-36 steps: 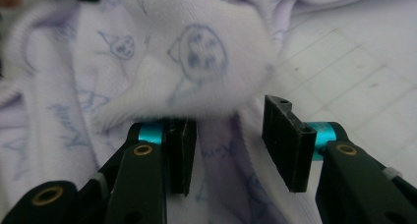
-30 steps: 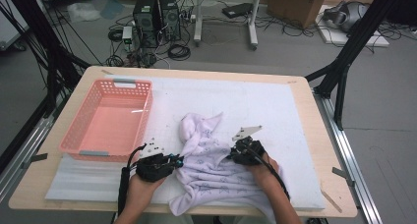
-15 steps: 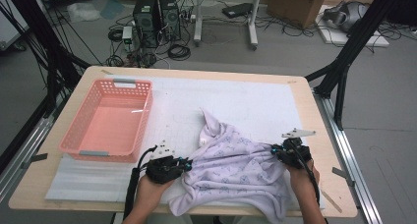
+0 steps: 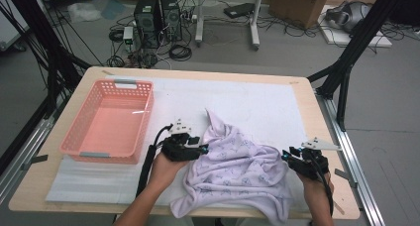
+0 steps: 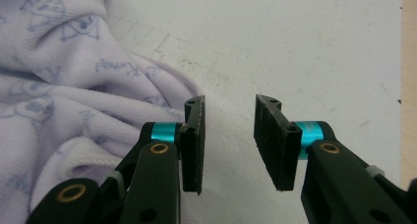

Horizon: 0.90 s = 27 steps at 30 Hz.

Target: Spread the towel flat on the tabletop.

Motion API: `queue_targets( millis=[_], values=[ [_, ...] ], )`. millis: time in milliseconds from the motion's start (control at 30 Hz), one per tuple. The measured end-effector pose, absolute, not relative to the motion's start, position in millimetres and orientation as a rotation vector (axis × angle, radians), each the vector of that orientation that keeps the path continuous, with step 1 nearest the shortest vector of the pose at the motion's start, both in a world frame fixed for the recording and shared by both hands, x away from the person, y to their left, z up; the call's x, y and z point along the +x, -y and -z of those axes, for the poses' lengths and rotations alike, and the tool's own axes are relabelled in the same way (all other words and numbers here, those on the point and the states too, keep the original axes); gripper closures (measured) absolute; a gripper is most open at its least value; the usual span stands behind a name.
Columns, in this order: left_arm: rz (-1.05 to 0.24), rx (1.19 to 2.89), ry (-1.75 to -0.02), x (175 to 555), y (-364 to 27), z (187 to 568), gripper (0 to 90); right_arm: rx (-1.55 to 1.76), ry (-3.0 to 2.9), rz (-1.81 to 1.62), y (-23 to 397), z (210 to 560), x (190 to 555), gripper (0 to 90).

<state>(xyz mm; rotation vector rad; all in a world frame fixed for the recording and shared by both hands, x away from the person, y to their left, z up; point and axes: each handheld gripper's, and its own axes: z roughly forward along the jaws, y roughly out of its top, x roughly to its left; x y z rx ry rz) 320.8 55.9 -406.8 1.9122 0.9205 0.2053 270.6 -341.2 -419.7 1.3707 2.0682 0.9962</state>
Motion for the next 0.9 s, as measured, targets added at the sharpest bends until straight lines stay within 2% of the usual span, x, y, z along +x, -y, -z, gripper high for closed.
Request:
queue_targets(
  millis=[133,267,500,567,633,700,900],
  values=[
    [-0.211,1.911,-0.943,343.5,-40.9,402.9,47.5,1.372,-2.073,-1.02,346.3,422.4,271.4,63.3],
    [-0.227,1.957,-0.946,361.7,-21.6,404.2,49.9,1.401,-2.104,-1.111,347.7,426.2,272.5,61.4],
    [-0.173,2.053,-0.947,369.1,13.9,424.6,49.0,1.367,-2.14,-1.141,340.3,426.4,274.2,58.9],
    [-0.173,2.106,-0.923,366.3,20.0,429.2,54.4,1.36,-2.145,-1.145,339.2,426.5,274.2,58.9],
    [-0.195,2.162,-0.868,362.4,22.4,429.8,68.7,1.363,-2.148,-1.149,338.3,426.3,273.8,58.6],
    [-0.234,2.199,-0.814,359.6,20.7,427.9,77.5,1.356,-2.148,-1.151,337.9,425.9,273.3,58.6],
    [-0.246,2.191,-0.813,349.9,-0.8,422.3,80.6,1.356,-2.142,-1.183,334.7,424.3,273.7,58.2]
  ],
)
